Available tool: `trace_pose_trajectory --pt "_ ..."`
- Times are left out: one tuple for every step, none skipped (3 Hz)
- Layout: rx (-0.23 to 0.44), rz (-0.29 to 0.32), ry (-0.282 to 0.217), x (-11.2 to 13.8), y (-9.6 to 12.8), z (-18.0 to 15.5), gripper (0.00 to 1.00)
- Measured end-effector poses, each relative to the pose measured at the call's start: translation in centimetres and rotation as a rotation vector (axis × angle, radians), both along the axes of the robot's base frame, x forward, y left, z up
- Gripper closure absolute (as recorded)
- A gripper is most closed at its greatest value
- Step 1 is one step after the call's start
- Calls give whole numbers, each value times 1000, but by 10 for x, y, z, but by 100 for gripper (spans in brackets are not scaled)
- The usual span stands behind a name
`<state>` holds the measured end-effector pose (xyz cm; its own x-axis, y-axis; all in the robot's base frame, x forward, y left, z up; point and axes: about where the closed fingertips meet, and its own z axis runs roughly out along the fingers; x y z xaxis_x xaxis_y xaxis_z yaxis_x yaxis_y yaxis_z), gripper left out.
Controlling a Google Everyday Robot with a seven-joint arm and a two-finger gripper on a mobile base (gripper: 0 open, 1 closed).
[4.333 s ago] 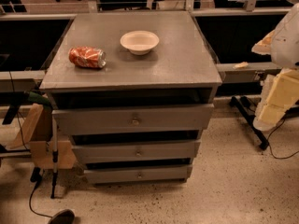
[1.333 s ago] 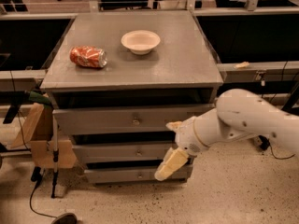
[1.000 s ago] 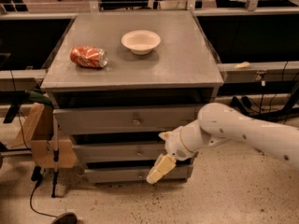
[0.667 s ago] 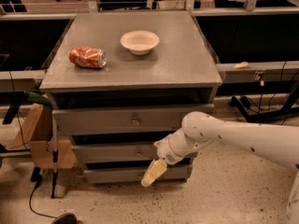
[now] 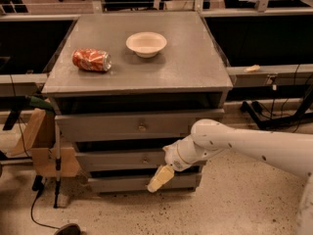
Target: Open middle drawer
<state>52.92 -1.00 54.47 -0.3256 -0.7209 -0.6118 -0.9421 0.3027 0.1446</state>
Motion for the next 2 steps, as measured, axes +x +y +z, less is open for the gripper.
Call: trace_pose_trajectory --pt "3 -64 -33 34 0 -11 0" --pt "-3 -110 -24 69 -1 -31 0"
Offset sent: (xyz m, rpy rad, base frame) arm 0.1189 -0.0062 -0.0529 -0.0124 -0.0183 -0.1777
